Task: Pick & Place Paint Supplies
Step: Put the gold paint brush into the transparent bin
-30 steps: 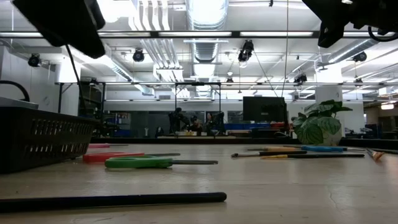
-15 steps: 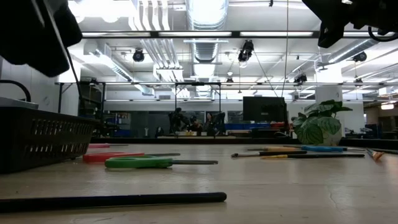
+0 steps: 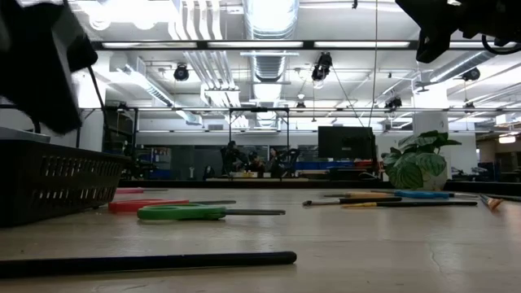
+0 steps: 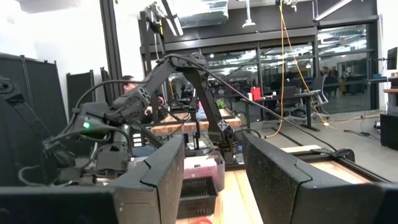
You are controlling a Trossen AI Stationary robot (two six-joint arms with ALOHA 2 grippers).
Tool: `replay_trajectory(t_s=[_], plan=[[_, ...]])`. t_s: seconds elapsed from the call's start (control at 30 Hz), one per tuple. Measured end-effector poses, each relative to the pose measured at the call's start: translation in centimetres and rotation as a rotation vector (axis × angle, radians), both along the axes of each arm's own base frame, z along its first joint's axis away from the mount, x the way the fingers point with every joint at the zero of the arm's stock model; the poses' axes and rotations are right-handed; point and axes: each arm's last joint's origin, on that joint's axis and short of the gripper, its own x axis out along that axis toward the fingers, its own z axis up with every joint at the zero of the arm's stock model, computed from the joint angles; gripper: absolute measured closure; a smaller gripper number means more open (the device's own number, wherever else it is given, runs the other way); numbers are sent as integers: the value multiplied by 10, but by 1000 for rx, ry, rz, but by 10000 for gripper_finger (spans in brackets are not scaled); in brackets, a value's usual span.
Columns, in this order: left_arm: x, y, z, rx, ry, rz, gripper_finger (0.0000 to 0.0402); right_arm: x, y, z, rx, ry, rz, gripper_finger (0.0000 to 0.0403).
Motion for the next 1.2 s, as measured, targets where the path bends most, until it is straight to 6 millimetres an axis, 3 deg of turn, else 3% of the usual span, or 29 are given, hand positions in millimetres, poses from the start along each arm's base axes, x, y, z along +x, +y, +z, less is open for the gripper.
replay_trajectory(t_s=[0.33, 0.6, 0.77, 0.97, 1.2], plan=[[-5, -3, -9, 59, -66, -117, 203, 1, 0, -2, -10, 20, 0, 243], [2, -9, -12, 43, -106, -96, 208, 1, 0, -2, -10, 20, 0, 243], [14, -20, -37, 161, -29, -176, 208, 1, 0, -2, -12, 24, 0, 243], [22, -24, -25, 205, 42, -176, 208, 1, 1, -4, -19, 40, 0, 243], [18, -12, -40, 161, 106, -76, 208, 1, 1, -4, -20, 40, 0, 243]])
